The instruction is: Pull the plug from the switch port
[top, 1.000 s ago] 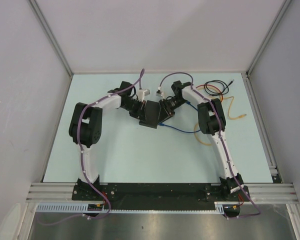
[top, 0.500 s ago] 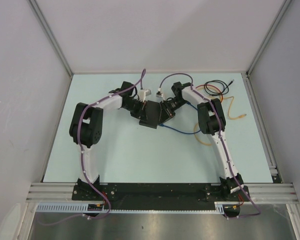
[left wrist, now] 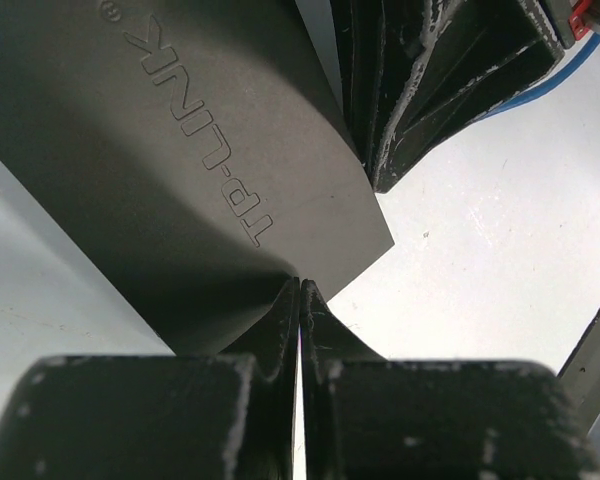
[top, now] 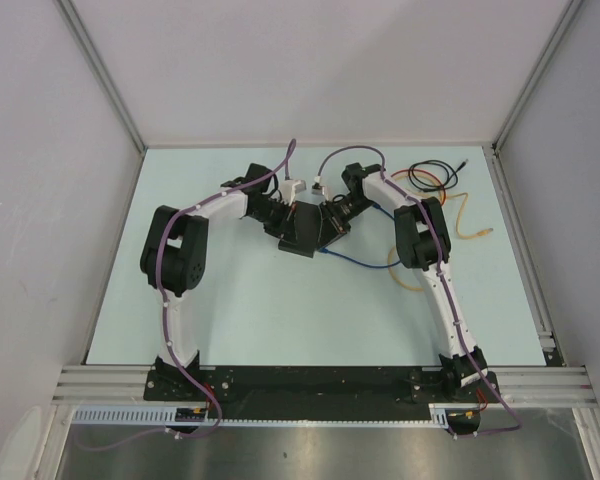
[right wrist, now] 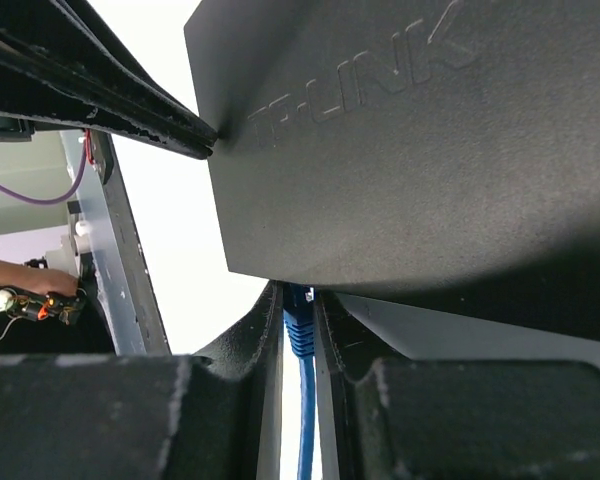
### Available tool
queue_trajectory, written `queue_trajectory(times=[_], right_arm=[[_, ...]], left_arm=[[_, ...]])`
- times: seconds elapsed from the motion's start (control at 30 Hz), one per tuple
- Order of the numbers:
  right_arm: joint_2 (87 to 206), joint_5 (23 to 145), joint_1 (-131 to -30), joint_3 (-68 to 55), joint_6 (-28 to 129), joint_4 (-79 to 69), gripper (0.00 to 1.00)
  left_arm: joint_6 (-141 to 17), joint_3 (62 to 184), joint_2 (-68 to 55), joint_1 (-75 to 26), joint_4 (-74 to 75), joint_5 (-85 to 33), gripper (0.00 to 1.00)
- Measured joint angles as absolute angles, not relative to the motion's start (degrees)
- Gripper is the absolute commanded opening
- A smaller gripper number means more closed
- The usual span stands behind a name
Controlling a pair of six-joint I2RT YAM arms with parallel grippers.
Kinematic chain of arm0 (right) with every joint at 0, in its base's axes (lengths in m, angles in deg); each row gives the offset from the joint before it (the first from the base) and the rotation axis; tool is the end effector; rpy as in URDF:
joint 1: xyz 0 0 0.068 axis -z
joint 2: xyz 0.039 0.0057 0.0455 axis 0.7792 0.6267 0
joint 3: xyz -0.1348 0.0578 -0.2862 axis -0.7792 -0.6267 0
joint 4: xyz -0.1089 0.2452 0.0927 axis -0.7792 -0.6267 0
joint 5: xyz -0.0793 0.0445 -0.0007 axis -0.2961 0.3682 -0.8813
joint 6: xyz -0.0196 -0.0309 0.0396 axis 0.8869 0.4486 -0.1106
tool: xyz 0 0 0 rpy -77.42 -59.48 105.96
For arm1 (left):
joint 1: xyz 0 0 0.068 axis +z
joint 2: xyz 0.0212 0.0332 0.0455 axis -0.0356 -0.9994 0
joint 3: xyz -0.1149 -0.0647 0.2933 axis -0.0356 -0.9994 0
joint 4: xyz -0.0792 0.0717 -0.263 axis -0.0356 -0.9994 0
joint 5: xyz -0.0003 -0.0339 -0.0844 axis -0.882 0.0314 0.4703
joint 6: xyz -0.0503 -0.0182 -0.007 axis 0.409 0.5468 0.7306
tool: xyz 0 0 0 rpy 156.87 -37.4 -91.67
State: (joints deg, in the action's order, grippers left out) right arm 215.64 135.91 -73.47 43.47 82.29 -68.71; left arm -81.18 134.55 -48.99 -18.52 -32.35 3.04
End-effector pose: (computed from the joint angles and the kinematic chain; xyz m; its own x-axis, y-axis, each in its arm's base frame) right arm 0.5094 0.2419 0.1220 -0.7532 -0.5394 -0.3764 -0.5753 0.2629 0.7745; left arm 0.4297 -0.1840 0.1963 -0.7723 0.4009 -0.4929 0.6266 0.6088 -0.4866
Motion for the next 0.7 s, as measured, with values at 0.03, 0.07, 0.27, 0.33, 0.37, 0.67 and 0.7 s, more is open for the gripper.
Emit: queue_trajectory(times=[0.03, 0.07, 0.27, 0.33, 0.37, 0.67, 0.7], right_arm=[[215.7, 135.6, -73.5, 43.5, 82.0, -68.8, 0.00], [215.6, 135.4, -73.5, 43.3, 81.3, -68.5, 0.00], [213.3, 136.0, -73.4, 37.9, 76.4, -64.6, 0.00], [213.3, 135.8, -73.3, 38.2, 75.5, -64.8, 0.00], [213.6, 135.6, -73.2, 38.8, 75.3, -65.2, 0.00], [215.2, 134.6, -73.2, 42.1, 75.5, -68.4, 0.00], [215.2, 134.6, -73.3, 42.0, 76.0, -68.5, 0.00]], left_arm=[[-81.2, 134.5, -49.0, -18.5, -32.3, 3.0, 0.00], [-81.2, 134.5, -49.0, -18.5, -32.3, 3.0, 0.00], [-81.2, 134.5, -49.0, -19.0, -32.3, 2.7, 0.00], [-81.2, 134.5, -49.0, -19.2, -32.2, 2.5, 0.00], [-81.2, 134.5, -49.0, -19.4, -32.1, 2.5, 0.00], [-81.2, 134.5, -49.0, -20.1, -31.6, 2.0, 0.00], [-81.2, 134.5, -49.0, -20.1, -31.6, 2.0, 0.00]])
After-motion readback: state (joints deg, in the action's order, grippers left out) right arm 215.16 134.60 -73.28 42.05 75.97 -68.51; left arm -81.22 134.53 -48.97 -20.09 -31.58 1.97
